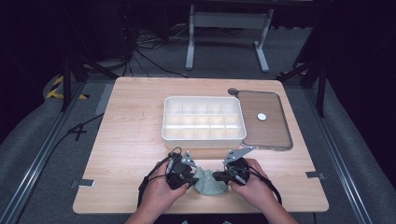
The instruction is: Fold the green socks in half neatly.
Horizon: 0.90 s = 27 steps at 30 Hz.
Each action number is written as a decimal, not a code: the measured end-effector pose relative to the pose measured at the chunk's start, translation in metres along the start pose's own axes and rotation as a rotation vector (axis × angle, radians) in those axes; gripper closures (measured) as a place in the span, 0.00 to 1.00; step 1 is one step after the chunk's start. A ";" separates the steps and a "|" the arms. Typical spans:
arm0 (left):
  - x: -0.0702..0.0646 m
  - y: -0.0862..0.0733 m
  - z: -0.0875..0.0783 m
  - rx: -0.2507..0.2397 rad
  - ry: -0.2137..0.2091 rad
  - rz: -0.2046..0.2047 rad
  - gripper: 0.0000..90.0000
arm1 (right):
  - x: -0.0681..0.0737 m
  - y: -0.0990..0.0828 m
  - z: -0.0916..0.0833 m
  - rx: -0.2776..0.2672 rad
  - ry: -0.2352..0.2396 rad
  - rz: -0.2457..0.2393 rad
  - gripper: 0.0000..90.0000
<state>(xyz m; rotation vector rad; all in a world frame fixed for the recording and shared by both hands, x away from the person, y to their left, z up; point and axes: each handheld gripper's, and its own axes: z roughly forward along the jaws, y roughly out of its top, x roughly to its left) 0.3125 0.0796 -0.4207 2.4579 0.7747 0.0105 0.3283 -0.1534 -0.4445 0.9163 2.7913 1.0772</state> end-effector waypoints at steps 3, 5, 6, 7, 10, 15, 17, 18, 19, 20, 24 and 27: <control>0.000 0.003 0.001 0.001 -0.011 0.002 0.87 | -0.002 -0.006 0.002 0.080 -0.011 0.004 0.99; -0.003 0.006 0.002 0.003 -0.014 0.009 0.87 | -0.003 -0.009 0.010 0.098 -0.004 -0.001 0.99; -0.003 0.007 0.003 0.003 -0.009 0.020 0.87 | -0.004 -0.009 0.013 0.068 0.023 0.022 1.00; -0.004 0.009 0.004 0.005 -0.010 0.022 0.87 | -0.004 -0.009 0.013 0.068 0.023 0.022 1.00; -0.009 0.017 0.010 0.006 -0.017 0.043 0.87 | -0.002 -0.010 0.015 0.051 0.030 0.023 1.00; -0.014 0.024 0.021 0.038 -0.025 0.072 0.87 | -0.002 -0.013 0.014 0.030 0.031 0.022 1.00; -0.015 0.025 0.026 0.067 -0.031 0.080 0.87 | -0.002 -0.014 0.014 0.026 0.031 0.026 1.00; -0.015 0.025 0.029 0.069 -0.038 0.073 0.86 | -0.002 -0.014 0.014 0.025 0.027 0.024 1.00; -0.016 0.025 0.032 0.068 -0.044 0.068 0.83 | -0.002 -0.014 0.014 0.025 0.026 0.024 1.00; -0.016 0.026 0.032 0.057 -0.059 0.066 0.78 | -0.002 -0.015 0.014 0.022 0.029 0.027 1.00; -0.012 0.021 0.014 -0.075 -0.136 0.044 0.60 | -0.003 -0.015 0.013 0.022 0.037 0.030 0.99; -0.007 0.016 0.001 -0.130 -0.134 0.012 0.66 | -0.003 -0.015 0.013 0.023 0.034 0.026 0.99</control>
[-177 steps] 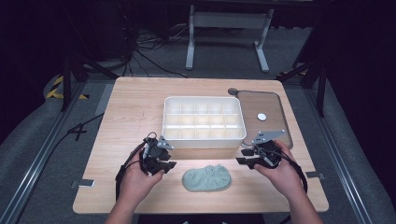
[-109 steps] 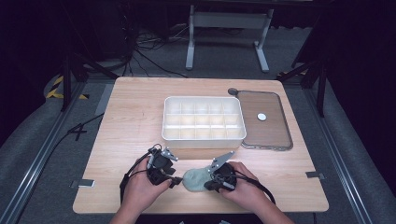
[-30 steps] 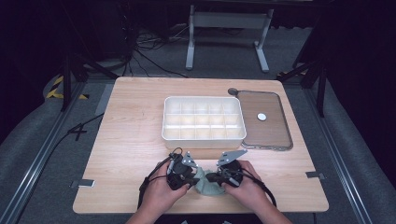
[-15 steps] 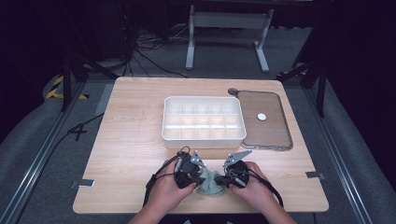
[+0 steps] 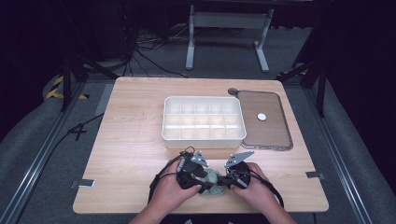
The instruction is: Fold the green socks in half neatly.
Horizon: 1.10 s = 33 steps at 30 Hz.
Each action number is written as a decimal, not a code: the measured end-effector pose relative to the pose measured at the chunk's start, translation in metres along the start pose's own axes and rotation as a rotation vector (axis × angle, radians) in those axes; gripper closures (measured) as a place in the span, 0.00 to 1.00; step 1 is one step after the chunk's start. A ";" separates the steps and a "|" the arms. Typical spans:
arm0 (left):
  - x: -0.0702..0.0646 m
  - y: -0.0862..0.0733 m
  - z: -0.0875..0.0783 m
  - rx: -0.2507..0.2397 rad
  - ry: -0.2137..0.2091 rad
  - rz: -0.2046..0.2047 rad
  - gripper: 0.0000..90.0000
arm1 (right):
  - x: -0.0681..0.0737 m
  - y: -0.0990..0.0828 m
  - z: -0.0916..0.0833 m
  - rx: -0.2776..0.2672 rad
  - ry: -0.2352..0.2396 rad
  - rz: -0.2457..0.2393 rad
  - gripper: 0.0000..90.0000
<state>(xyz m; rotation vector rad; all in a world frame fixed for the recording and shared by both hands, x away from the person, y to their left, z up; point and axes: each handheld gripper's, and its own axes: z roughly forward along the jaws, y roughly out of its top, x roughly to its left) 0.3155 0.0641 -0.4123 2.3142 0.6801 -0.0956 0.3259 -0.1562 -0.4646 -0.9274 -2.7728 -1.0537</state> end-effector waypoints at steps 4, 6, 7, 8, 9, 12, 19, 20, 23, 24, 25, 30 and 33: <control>0.009 -0.006 -0.009 0.005 0.017 -0.044 0.85 | 0.000 0.000 0.000 0.002 0.005 -0.004 0.99; 0.007 -0.008 0.001 0.071 0.025 -0.034 0.92 | -0.001 0.001 0.000 0.002 0.008 -0.007 0.99; 0.006 -0.009 0.008 0.111 0.026 -0.025 0.95 | -0.001 0.001 0.000 0.004 0.008 -0.005 0.99; 0.005 -0.010 0.014 0.139 0.037 -0.018 0.98 | -0.001 0.001 0.000 0.005 0.009 -0.002 0.99; 0.004 -0.012 0.022 0.163 0.041 -0.027 1.00 | -0.002 0.001 0.000 0.004 0.007 -0.002 0.99; 0.003 -0.015 0.035 0.188 0.038 -0.021 1.00 | -0.002 0.001 0.000 0.004 0.003 -0.010 0.99; 0.000 -0.014 0.039 0.197 0.030 -0.014 1.00 | -0.002 0.005 -0.022 -0.057 -0.027 -0.010 0.95; 0.000 -0.015 0.039 0.196 0.027 -0.014 1.00 | -0.001 0.007 -0.028 -0.079 -0.036 -0.010 0.94; 0.001 -0.015 0.035 0.173 0.015 -0.005 0.99 | 0.006 0.014 -0.040 -0.128 -0.044 -0.022 0.93; 0.000 -0.016 0.032 0.147 0.013 -0.015 0.97 | 0.009 0.016 -0.042 -0.137 -0.041 -0.031 0.93; 0.002 -0.016 0.026 0.125 0.003 -0.016 0.96 | 0.013 0.019 -0.043 -0.144 -0.039 -0.040 0.93; 0.010 -0.020 0.001 0.054 0.040 -0.051 0.91 | 0.031 0.032 -0.038 -0.160 -0.006 -0.097 0.90; 0.016 -0.028 -0.010 0.020 0.061 -0.089 0.90 | 0.035 0.036 -0.031 -0.145 -0.004 -0.112 0.89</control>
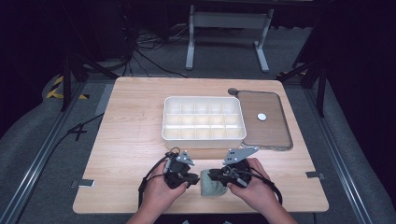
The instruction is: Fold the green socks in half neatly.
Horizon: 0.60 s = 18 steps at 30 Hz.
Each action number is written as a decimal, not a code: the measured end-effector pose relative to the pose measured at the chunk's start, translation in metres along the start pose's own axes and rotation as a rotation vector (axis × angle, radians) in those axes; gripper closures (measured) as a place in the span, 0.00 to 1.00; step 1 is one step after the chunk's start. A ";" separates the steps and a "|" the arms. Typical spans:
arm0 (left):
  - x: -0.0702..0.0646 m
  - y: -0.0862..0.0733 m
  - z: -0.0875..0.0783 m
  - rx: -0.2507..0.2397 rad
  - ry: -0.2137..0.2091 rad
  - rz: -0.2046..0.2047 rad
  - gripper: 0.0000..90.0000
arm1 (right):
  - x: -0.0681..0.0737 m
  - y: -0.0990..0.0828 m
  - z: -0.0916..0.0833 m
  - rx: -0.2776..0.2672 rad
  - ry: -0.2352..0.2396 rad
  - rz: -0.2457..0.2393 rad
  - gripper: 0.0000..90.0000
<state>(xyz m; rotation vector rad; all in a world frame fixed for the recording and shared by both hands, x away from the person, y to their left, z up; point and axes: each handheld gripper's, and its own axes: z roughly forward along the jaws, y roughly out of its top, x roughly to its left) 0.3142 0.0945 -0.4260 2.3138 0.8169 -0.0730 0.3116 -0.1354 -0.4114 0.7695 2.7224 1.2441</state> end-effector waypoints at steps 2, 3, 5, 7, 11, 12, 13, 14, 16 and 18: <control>0.002 -0.006 -0.005 -0.001 0.014 -0.016 0.89 | 0.002 0.003 0.012 0.026 0.002 -0.024 0.89; 0.002 -0.006 -0.005 -0.001 0.014 -0.016 0.88 | 0.002 0.003 0.012 0.026 0.002 -0.024 0.89; 0.002 -0.008 -0.007 0.003 0.016 -0.010 0.88 | 0.002 0.004 0.017 0.045 0.006 -0.030 0.89; 0.001 -0.009 -0.006 0.004 0.021 -0.010 0.90 | 0.000 0.003 0.019 0.061 0.005 -0.032 0.90; -0.001 -0.008 -0.005 0.013 0.018 -0.001 0.91 | -0.004 -0.001 0.019 0.095 -0.008 -0.033 0.90; -0.003 -0.005 -0.004 0.015 0.013 0.005 0.91 | -0.006 -0.005 0.018 0.109 -0.021 -0.034 0.90; -0.003 -0.005 -0.004 0.015 0.013 0.005 0.91 | -0.006 -0.005 0.018 0.109 -0.021 -0.034 0.90; -0.003 -0.003 -0.002 0.011 0.008 0.019 0.91 | -0.008 -0.009 0.015 0.112 -0.028 -0.029 0.90; -0.006 0.000 0.001 0.012 0.022 0.027 0.90 | -0.009 -0.012 0.013 0.110 -0.031 -0.023 0.90; -0.007 0.002 0.003 0.009 0.024 0.033 0.90 | -0.009 -0.013 0.013 0.110 -0.035 -0.021 0.90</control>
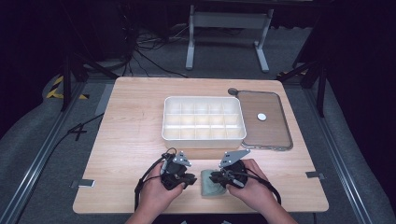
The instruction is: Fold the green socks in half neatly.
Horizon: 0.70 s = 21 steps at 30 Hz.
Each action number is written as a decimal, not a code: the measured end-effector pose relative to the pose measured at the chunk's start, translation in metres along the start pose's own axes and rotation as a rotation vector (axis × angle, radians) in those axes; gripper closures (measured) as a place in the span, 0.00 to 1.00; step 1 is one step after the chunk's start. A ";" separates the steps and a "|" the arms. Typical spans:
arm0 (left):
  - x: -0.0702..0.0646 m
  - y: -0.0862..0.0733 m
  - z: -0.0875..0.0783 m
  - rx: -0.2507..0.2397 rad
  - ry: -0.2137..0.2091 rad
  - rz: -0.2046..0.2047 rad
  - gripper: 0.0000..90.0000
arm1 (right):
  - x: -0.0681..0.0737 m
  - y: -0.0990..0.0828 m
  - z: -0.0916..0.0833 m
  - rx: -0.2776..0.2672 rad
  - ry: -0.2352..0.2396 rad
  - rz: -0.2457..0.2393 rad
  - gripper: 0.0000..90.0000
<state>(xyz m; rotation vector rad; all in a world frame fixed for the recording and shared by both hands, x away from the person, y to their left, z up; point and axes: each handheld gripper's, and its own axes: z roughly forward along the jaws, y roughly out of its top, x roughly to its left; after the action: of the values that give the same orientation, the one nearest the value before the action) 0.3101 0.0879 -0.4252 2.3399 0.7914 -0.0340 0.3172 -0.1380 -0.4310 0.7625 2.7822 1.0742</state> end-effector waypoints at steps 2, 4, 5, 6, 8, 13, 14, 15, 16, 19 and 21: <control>-0.004 0.005 0.003 -0.003 -0.006 0.015 0.90 | -0.001 -0.003 0.000 -0.004 -0.004 0.003 0.90; -0.009 0.011 0.010 -0.011 -0.020 0.047 0.91 | -0.002 -0.006 0.000 0.000 -0.004 0.012 0.90; -0.011 0.013 0.013 -0.011 -0.022 0.059 0.91 | -0.003 -0.008 0.001 0.001 0.000 0.022 0.90; -0.012 0.016 0.017 -0.004 -0.024 0.069 0.91 | -0.004 -0.010 0.001 0.001 -0.002 0.028 0.90; -0.013 0.018 0.025 0.011 -0.023 0.090 0.91 | -0.005 -0.013 0.002 0.002 0.000 0.034 0.90; -0.020 0.023 0.045 0.077 0.026 0.167 0.89 | -0.008 -0.021 0.006 0.003 0.009 0.052 0.90; -0.020 0.023 0.047 0.097 0.027 0.169 0.89 | -0.009 -0.024 0.008 0.005 0.011 0.055 0.91; -0.020 0.024 0.050 0.118 0.034 0.170 0.89 | -0.011 -0.028 0.010 0.001 0.012 0.053 0.91; -0.019 0.024 0.052 0.129 0.036 0.173 0.89 | -0.012 -0.031 0.011 -0.012 0.019 0.067 0.92; -0.018 0.025 0.052 0.139 0.024 0.158 0.89 | -0.012 -0.037 0.011 -0.041 0.024 0.070 0.92; -0.017 0.025 0.052 0.136 0.022 0.160 0.89 | -0.012 -0.038 0.011 -0.050 0.017 0.059 0.92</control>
<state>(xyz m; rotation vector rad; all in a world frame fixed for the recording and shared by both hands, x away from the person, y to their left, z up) 0.3188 0.0327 -0.4474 2.5291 0.6275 0.0075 0.3139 -0.1604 -0.4654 0.8380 2.7514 1.1614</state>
